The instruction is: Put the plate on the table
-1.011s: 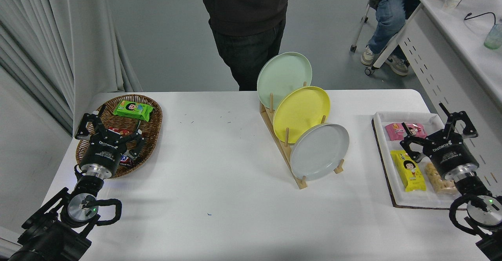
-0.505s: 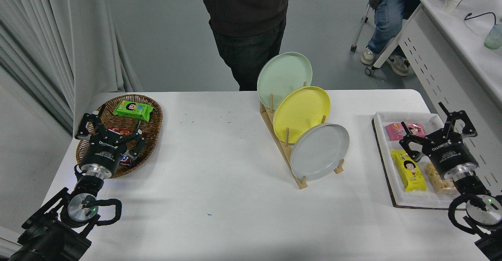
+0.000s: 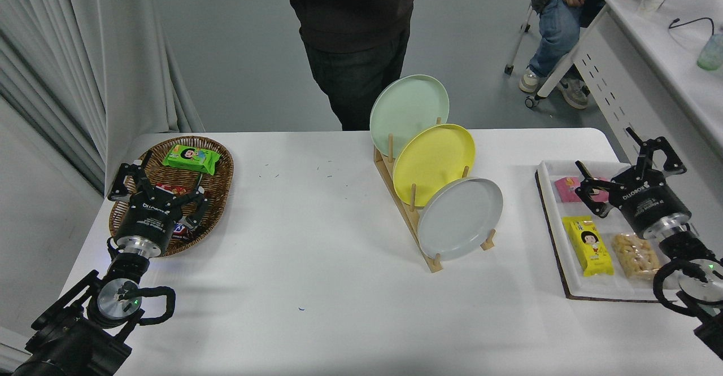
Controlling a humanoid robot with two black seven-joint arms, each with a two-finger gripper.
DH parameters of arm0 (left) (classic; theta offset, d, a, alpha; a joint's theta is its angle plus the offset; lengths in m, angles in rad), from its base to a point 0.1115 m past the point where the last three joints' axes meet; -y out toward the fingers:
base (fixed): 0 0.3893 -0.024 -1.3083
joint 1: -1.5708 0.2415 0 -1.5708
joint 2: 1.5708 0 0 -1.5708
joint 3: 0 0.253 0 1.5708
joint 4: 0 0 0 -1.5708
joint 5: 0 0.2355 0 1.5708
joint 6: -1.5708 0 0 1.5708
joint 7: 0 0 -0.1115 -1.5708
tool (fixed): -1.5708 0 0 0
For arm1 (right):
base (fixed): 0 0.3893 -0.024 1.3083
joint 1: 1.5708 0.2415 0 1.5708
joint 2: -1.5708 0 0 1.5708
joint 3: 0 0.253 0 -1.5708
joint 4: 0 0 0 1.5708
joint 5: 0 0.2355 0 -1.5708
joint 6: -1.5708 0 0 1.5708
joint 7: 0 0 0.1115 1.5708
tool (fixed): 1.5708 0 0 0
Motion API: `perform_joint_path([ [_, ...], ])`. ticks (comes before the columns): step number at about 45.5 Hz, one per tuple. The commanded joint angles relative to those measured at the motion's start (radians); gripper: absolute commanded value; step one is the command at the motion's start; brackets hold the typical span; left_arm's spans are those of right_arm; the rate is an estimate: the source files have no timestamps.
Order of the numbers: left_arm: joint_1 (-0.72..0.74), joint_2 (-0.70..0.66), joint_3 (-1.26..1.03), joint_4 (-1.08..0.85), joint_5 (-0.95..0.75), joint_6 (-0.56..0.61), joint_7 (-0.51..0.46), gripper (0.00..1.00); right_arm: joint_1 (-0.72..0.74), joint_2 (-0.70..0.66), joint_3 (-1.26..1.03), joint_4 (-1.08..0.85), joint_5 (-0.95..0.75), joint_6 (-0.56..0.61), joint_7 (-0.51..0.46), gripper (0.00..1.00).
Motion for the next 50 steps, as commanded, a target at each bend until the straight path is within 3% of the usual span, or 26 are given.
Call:
perform_joint_path([
  [1, 0.000, 0.001, 0.000, 0.000, 0.000, -0.001, 0.000, 0.98, 0.012, -0.096, -0.104, 0.117, 0.025, -0.039, -0.005, 1.00],
  [9, 0.000, 0.000, 0.000, 0.000, 0.000, 0.001, 0.000, 0.98, 0.035, -0.176, -0.240, 0.206, 0.127, -0.108, -0.007, 1.00],
  [20, 0.000, 0.001, 0.000, 0.000, 0.000, -0.001, 0.000, 0.98, 0.129, -0.243, -0.435, 0.246, 0.167, -0.105, -0.008, 1.00],
  [35, 0.000, 0.000, 0.000, 0.000, 0.000, 0.001, 0.001, 0.98, 0.213, -0.274, -0.591, 0.290, 0.240, -0.103, -0.008, 1.00],
  [50, 0.000, 0.000, 0.000, 0.000, 0.000, -0.001, 0.000, 0.98, 0.387, -0.268, -0.805, 0.306, 0.251, -0.119, -0.011, 1.00],
])
